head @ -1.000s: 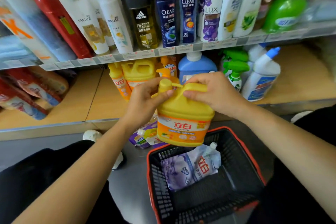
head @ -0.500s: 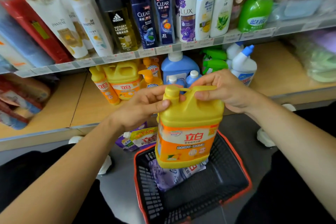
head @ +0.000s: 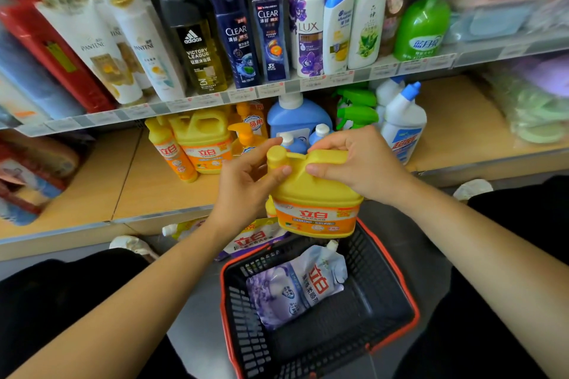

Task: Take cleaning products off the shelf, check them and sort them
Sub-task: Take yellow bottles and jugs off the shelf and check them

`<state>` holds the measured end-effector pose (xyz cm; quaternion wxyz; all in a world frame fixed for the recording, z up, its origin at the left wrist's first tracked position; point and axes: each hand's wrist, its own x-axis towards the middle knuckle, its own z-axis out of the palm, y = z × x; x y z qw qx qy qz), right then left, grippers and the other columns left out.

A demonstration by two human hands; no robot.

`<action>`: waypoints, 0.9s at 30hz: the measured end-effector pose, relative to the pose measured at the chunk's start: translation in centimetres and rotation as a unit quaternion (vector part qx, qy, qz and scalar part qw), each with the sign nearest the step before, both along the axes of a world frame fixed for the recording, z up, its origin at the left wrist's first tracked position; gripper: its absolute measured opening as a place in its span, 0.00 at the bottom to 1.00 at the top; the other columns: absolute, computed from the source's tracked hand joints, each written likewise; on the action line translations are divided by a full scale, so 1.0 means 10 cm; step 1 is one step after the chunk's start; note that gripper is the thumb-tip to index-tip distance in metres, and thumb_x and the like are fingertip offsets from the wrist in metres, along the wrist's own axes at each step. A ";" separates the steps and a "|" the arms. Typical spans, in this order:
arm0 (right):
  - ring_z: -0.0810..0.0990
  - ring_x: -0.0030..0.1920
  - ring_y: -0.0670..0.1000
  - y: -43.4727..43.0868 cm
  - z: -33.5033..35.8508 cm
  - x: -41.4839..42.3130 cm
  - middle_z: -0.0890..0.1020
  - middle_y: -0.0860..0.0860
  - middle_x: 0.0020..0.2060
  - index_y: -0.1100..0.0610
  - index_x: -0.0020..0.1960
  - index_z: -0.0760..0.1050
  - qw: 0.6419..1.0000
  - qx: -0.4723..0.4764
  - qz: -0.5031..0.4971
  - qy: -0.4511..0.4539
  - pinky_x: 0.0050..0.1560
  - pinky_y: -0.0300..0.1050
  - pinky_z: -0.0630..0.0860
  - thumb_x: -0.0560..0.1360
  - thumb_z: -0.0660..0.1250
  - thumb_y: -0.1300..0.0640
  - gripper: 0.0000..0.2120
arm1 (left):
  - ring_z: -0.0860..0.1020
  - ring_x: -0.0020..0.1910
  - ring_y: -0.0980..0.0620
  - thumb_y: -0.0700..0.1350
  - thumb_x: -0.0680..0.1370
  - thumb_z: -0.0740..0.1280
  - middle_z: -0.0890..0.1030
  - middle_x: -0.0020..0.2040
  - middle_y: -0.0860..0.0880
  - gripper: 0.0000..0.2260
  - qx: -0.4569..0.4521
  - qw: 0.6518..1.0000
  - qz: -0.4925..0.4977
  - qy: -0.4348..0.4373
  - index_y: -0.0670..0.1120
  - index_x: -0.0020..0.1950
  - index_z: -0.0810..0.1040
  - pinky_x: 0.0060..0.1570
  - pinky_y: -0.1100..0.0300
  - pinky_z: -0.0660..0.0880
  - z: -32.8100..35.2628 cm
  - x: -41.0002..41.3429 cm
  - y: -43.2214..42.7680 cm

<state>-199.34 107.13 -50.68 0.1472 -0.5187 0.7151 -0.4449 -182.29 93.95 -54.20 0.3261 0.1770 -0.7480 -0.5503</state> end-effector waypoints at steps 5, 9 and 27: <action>0.83 0.51 0.47 0.01 0.02 -0.04 0.86 0.49 0.47 0.55 0.52 0.85 1.000 -0.002 -0.001 -0.004 0.60 0.52 0.76 0.69 0.79 0.53 0.12 | 0.83 0.57 0.50 0.43 0.75 0.72 0.85 0.56 0.43 0.21 0.034 0.999 -0.032 -0.012 0.39 0.67 0.78 0.57 0.53 0.81 0.05 -0.06 -0.06; 0.83 0.47 0.38 0.05 0.00 -0.15 0.86 0.44 0.44 0.52 0.49 0.85 0.997 0.005 0.031 -0.067 0.51 0.36 0.76 0.68 0.80 0.56 0.10 | 0.83 0.53 0.53 0.41 0.76 0.70 0.86 0.51 0.50 0.16 0.075 0.989 -0.121 -0.044 0.42 0.63 0.79 0.51 0.58 0.81 0.12 -0.06 -0.17; 0.84 0.47 0.41 0.07 -0.07 -0.19 0.87 0.43 0.43 0.53 0.49 0.85 0.996 0.005 0.015 -0.082 0.52 0.41 0.79 0.68 0.80 0.58 0.11 | 0.83 0.58 0.45 0.39 0.78 0.71 0.85 0.55 0.43 0.11 -0.045 0.996 -0.062 -0.043 0.39 0.60 0.83 0.59 0.41 0.79 0.14 -0.10 -0.11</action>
